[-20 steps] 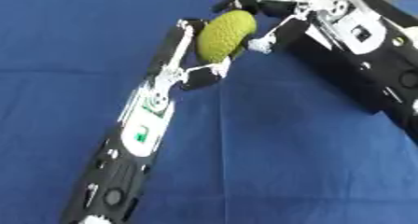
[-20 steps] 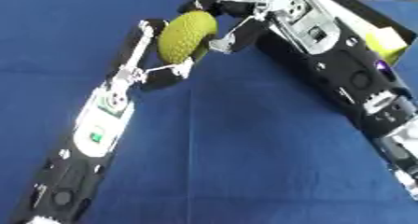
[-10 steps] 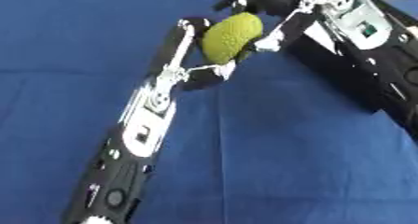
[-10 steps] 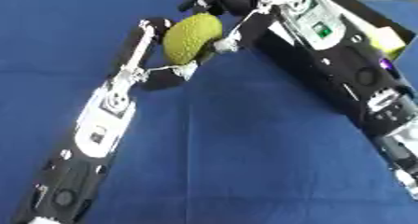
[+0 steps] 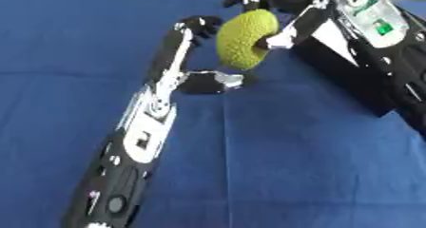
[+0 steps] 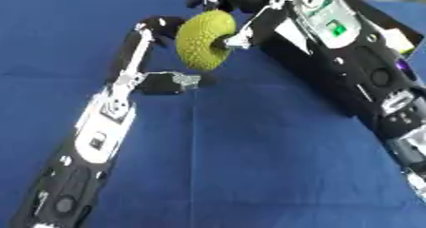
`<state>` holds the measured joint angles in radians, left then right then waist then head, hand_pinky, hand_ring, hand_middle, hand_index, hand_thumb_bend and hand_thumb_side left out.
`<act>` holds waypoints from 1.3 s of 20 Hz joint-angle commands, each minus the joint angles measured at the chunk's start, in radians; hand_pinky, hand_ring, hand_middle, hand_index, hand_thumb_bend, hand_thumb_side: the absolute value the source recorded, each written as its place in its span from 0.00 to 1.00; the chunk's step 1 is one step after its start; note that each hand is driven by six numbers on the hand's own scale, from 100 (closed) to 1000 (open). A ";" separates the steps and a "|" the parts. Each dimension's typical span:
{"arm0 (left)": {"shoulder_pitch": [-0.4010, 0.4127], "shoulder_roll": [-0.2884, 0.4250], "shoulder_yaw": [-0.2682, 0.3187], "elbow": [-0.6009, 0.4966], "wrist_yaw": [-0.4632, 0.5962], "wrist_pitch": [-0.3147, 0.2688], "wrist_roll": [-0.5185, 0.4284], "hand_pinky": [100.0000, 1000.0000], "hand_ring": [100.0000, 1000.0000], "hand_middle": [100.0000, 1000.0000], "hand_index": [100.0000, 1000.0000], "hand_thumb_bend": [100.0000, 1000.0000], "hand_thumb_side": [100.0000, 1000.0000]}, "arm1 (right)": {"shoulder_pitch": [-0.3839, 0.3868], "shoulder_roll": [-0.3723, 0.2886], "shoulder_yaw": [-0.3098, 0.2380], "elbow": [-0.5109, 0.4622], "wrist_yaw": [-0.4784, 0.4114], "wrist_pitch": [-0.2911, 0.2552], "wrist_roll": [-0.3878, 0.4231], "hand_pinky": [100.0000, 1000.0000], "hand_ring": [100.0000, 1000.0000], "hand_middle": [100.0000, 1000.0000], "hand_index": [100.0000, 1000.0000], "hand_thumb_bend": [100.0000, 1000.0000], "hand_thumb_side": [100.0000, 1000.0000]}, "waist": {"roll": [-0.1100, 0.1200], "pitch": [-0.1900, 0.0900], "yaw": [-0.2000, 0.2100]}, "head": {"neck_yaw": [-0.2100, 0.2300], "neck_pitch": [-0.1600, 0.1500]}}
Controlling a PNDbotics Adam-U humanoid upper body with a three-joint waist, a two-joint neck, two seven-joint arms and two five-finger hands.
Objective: Pick up the objects with one hand, pass them to the other hand, and then place them into the box on the other side of the table.
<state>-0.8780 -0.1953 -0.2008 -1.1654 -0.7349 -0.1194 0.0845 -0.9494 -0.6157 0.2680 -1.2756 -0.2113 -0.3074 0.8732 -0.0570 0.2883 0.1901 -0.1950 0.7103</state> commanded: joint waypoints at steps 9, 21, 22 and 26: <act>0.007 0.024 0.004 -0.022 0.006 0.002 0.021 0.61 0.64 0.56 0.76 1.00 0.48 | 0.017 -0.103 -0.128 0.012 -0.057 -0.003 0.034 0.71 0.99 0.40 0.42 0.12 0.00 | 0.019 -0.025 -0.025 | 0.008 -0.018; 0.025 0.045 0.015 -0.006 0.005 0.012 0.043 0.60 0.63 0.55 0.76 1.00 0.45 | 0.138 -0.292 -0.377 0.087 -0.164 0.065 -0.023 0.70 0.98 0.40 0.42 0.08 0.00 | 0.032 -0.036 -0.052 | -0.024 -0.033; 0.026 0.045 0.014 -0.004 0.005 0.012 0.043 0.60 0.63 0.55 0.76 1.00 0.45 | 0.149 -0.306 -0.395 0.097 -0.166 0.063 -0.043 0.70 0.98 0.40 0.42 0.08 0.00 | 0.032 -0.036 -0.054 | -0.026 -0.035; 0.029 0.050 0.016 -0.001 0.001 0.014 0.044 0.60 0.63 0.55 0.76 1.00 0.45 | 0.191 -0.360 -0.451 0.155 -0.154 0.050 -0.133 0.70 0.98 0.40 0.42 0.08 0.00 | 0.034 -0.035 -0.057 | -0.030 -0.037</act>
<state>-0.8357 -0.1524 -0.1884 -1.1535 -0.7319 -0.1058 0.1247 -0.7473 -0.9109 -0.1529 -1.1280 -0.3647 -0.2544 0.7675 -0.0335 0.2868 0.1367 -0.2208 0.6893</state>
